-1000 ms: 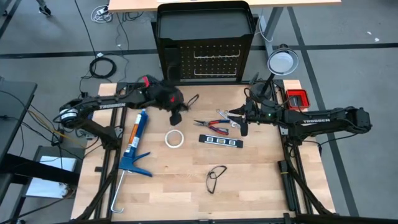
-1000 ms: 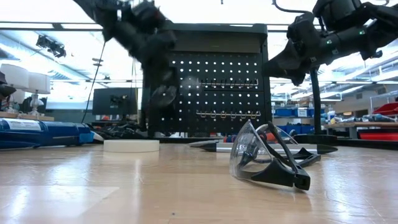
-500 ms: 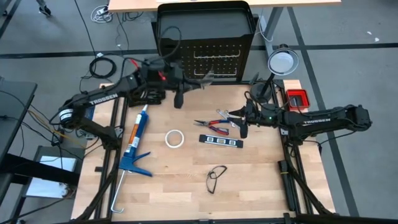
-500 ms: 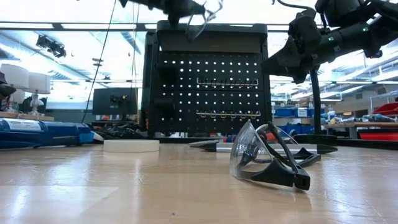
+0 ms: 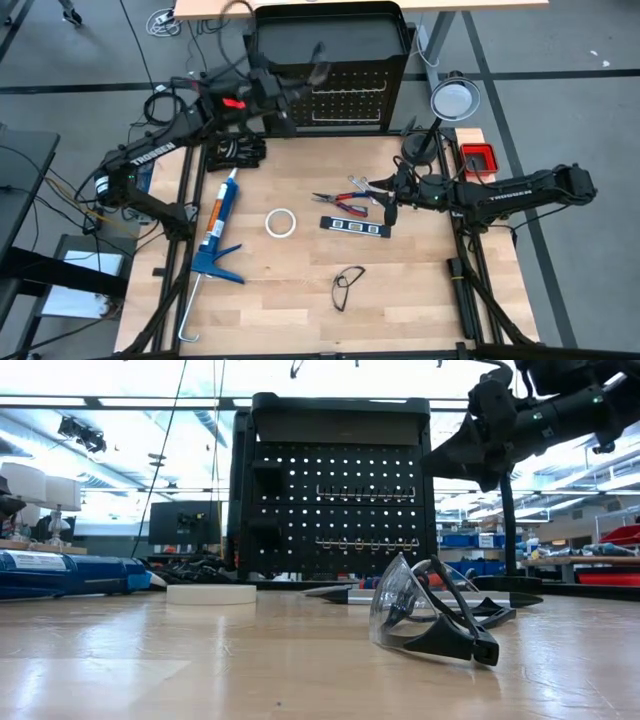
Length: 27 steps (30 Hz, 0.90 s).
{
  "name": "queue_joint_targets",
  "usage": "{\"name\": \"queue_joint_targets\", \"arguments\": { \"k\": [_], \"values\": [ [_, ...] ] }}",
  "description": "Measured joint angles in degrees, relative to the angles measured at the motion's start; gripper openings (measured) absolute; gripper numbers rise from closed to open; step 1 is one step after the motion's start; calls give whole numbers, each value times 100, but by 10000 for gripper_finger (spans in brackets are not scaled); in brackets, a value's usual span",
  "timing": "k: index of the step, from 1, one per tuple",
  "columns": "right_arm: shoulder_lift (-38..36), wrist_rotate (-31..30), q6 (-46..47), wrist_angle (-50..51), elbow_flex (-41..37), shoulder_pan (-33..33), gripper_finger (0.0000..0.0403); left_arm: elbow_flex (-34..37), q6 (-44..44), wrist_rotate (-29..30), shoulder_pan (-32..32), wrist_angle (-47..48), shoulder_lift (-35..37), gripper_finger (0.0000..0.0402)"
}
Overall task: Hang tools onto peg board
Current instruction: Put the top black safety glasses on the black peg board
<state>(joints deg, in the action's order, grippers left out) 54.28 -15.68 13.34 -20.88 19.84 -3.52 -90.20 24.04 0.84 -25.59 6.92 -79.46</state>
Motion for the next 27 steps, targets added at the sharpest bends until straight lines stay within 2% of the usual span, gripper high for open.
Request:
{"name": "queue_joint_targets", "arguments": {
  "k": [6, 12, 15, 20, 24, 27],
  "values": [
    [0, -172, 2, -2, 0, 136, 146, -364, -18, 502, -440, -5, 1, 20],
    [0, -384, 2, -3, 0, 191, 146, -781, -121, 769, -1000, 517, -47, 20],
    [0, -424, 9, -2, 0, 191, 146, -960, -315, 729, -1284, 844, -125, 20],
    [0, -424, 28, -35, 0, 191, 146, -1107, -363, 493, -1606, 874, -310, 21],
    [4, -424, 115, -42, 0, 196, 146, -1136, -358, 84, -1728, 873, -484, 21],
    [83, -424, 131, -51, 0, 196, 146, -1136, -232, -7, -1742, 908, -578, 21]
  ]
}}
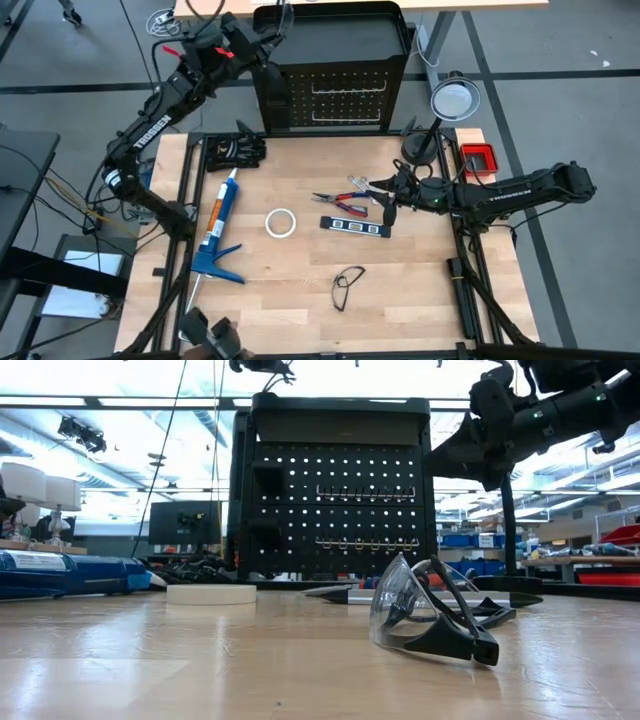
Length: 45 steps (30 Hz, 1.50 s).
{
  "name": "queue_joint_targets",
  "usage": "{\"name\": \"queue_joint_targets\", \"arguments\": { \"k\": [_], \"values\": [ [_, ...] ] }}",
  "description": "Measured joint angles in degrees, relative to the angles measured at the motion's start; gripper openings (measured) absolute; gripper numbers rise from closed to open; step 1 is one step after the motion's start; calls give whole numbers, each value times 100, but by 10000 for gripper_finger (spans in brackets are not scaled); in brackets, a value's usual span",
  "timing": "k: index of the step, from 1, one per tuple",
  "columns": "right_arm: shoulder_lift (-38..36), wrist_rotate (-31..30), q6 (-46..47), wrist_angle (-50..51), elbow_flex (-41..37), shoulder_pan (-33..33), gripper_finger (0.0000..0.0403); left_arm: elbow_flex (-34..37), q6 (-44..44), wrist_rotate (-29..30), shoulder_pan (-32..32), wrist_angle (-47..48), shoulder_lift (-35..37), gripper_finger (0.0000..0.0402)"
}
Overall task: Hang tools onto peg board
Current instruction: Put the top black safety glasses on the black peg board
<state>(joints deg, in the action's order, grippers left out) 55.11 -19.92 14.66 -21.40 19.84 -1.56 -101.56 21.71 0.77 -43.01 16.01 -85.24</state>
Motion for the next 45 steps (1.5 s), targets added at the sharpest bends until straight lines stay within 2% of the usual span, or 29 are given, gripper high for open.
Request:
{"name": "queue_joint_targets", "arguments": {
  "k": [7, 14, 19, 27, 34, 45],
  "values": [
    [532, 0, 38, -398, 0, 0, 146, 0, 949, -14, -4, 204, -67, 21],
    [1211, 4, 22, -1081, -2, 0, 146, 0, 988, -43, -4, 609, -64, 23],
    [1484, 22, 19, -1400, -2, 0, 146, 0, 984, -41, 0, 840, -63, 38],
    [1422, 49, 19, -1512, -2, 0, 146, 0, 967, -41, 4, 944, -62, 68],
    [1370, 51, 19, -1502, -2, 0, 146, 0, 960, -38, 3, 933, -58, 71],
    [1370, 117, 20, -1542, -2, 0, 146, 0, 833, 526, 7, 958, -53, 82]
  ]
}}
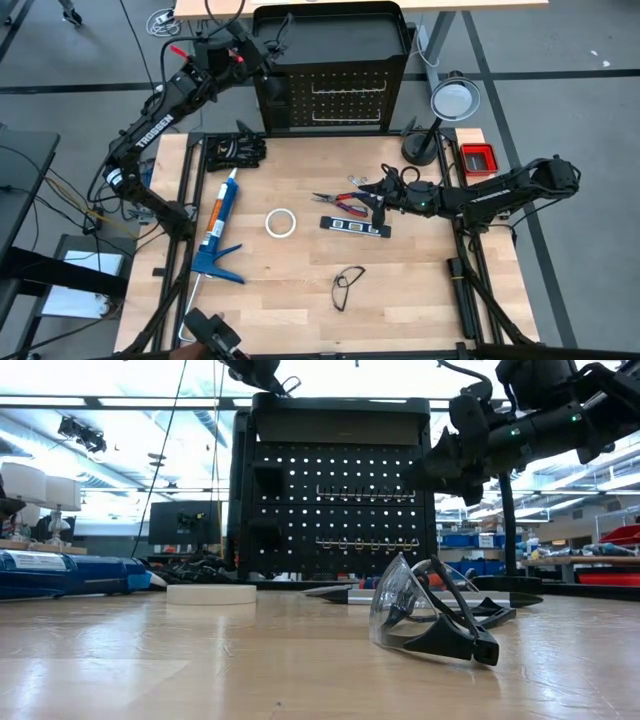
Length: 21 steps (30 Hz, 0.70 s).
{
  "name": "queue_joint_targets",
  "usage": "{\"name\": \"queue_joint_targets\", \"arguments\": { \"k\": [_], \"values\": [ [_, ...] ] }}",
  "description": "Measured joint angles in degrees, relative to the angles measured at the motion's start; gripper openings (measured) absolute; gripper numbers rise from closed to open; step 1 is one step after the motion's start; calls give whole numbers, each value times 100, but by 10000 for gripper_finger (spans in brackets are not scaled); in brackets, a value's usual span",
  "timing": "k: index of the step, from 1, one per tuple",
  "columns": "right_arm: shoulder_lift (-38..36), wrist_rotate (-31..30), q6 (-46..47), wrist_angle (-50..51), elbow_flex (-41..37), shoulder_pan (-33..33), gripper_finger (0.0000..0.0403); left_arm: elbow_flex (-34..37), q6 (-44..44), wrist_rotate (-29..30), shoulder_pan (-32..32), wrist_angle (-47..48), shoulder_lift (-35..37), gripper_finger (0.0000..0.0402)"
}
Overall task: Hang tools onto peg board
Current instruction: Put the top black safety glasses on the black peg board
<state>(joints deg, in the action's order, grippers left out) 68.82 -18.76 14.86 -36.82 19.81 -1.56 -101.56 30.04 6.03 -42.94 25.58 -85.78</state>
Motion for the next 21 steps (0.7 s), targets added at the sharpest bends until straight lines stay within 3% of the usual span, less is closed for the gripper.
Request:
{"name": "queue_joint_targets", "arguments": {
  "k": [21],
  "values": [
    [0, 41, -1, 0, 0, 0, 146, 4, -53, 165, 72, 239, 111, 104]
  ]
}}
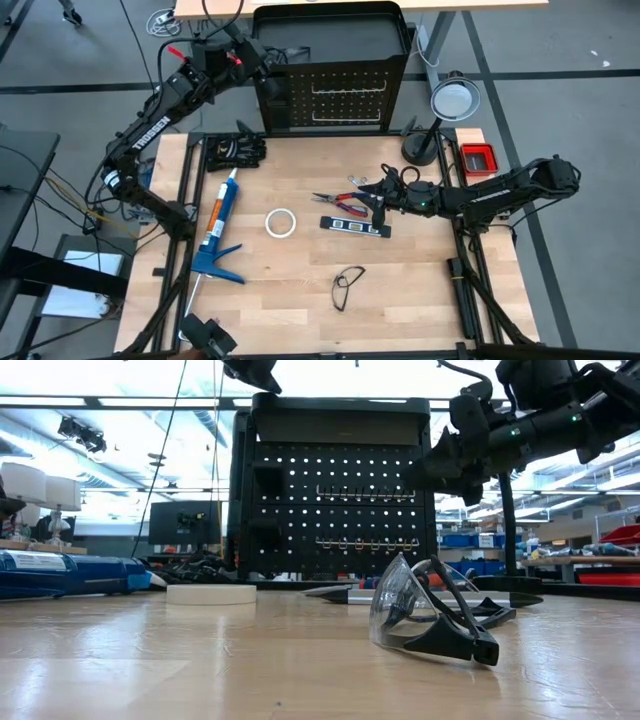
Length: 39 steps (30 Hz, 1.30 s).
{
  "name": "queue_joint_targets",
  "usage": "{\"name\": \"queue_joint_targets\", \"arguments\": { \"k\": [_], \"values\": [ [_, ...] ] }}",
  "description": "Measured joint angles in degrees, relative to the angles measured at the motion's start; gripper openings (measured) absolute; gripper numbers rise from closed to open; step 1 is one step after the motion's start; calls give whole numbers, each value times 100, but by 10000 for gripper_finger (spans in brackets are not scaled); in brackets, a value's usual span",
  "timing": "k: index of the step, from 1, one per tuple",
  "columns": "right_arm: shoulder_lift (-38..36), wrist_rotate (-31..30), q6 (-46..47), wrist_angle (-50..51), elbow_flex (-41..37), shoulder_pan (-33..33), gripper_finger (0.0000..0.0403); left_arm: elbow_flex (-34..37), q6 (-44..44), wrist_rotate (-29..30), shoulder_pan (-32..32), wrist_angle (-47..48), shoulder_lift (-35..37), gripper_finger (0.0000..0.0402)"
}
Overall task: Hang tools onto peg board
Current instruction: Put the top black safety glasses on the black peg board, then put the black safety glasses on the black peg board
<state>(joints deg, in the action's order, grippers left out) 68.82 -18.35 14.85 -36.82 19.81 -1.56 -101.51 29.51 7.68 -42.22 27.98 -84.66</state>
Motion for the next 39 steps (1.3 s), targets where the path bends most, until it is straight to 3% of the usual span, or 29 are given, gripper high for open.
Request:
{"name": "queue_joint_targets", "arguments": {
  "k": [8, 16, 19, 23, 28, 34, 39],
  "values": [
    [0, 2, 0, -107, 0, 0, 146, 2, 61, 45, 97, -299, 178, 104],
    [0, 2, -18, -104, 0, 0, 146, 77, 1724, -906, 942, -321, 591, 104],
    [0, 84, -149, -105, 0, 0, 146, 376, 2389, -633, 1507, -194, 694, 104],
    [0, 504, -289, -102, 0, 0, 146, 1056, 2822, 216, 2212, -169, 790, 104],
    [11, 951, -223, 224, 26, 151, 146, 1889, 2280, 536, 2826, -130, 822, 104],
    [265, 1059, -319, 2219, 720, 950, 146, 2704, 1457, 563, 3366, -336, 824, 104],
    [378, 1103, -692, 2313, 1091, 1510, 146, 3173, 908, 564, 3693, -791, 824, 104]
  ]
}}
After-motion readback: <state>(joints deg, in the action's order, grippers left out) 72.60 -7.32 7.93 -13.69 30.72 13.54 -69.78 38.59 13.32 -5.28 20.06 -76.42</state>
